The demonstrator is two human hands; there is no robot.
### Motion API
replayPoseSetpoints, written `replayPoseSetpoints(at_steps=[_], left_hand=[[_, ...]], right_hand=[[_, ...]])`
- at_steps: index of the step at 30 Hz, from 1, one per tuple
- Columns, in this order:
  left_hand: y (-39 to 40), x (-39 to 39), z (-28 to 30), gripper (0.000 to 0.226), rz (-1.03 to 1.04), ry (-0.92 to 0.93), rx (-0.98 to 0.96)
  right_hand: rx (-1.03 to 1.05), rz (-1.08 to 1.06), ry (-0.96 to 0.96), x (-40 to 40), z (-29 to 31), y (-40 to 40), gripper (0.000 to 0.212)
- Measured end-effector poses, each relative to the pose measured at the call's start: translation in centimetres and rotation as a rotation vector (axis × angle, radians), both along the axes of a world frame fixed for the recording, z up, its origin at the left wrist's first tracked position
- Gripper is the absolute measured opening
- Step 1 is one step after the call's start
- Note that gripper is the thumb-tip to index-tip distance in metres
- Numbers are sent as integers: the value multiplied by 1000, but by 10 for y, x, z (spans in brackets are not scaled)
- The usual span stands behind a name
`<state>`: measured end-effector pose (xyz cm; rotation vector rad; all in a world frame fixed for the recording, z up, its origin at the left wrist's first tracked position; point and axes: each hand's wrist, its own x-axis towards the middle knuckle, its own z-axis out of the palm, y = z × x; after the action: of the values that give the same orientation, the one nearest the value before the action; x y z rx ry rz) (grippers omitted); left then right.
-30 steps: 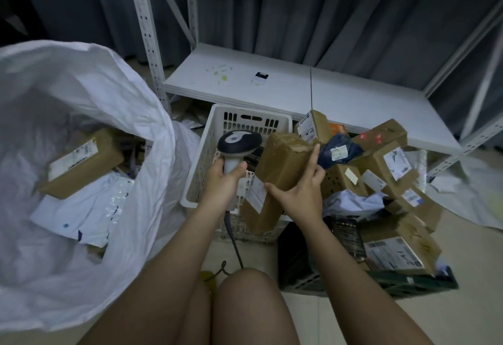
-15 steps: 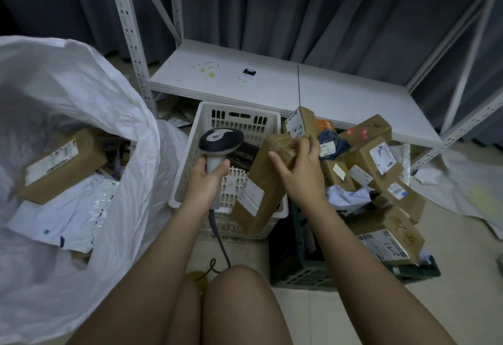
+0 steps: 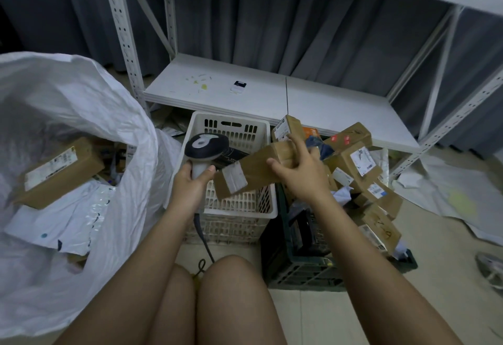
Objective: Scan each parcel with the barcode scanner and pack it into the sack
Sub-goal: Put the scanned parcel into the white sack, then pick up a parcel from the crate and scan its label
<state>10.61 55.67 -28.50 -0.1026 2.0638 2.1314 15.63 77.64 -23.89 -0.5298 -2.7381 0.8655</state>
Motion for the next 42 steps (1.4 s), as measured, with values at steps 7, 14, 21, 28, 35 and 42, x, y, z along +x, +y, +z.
replayPoseSetpoints(at_steps=[7,14,21,28,35,42], left_hand=[[-14,4,-6,16,-4,-9,18],[-18,2,-9,16,-60,2,-5],[-19,3,-11,17,-73,-5,-44],[-18,4,-12,14,-69,3,-72],[-23,5,-16,17,-89,-10,-76],[-23,11,-10,16,-143,-7,-89]], right_hand=[[-112,64,-270,35,-79,-10,59],[-191,37,-341,39,-115,-19,57],[-109,1,-368,35,-134,-27,67],[78,120,-539,31,-148,-37,87],[24,89,-405,30,-148,-36,90],[185,63,-204,35,-128,-27,97]])
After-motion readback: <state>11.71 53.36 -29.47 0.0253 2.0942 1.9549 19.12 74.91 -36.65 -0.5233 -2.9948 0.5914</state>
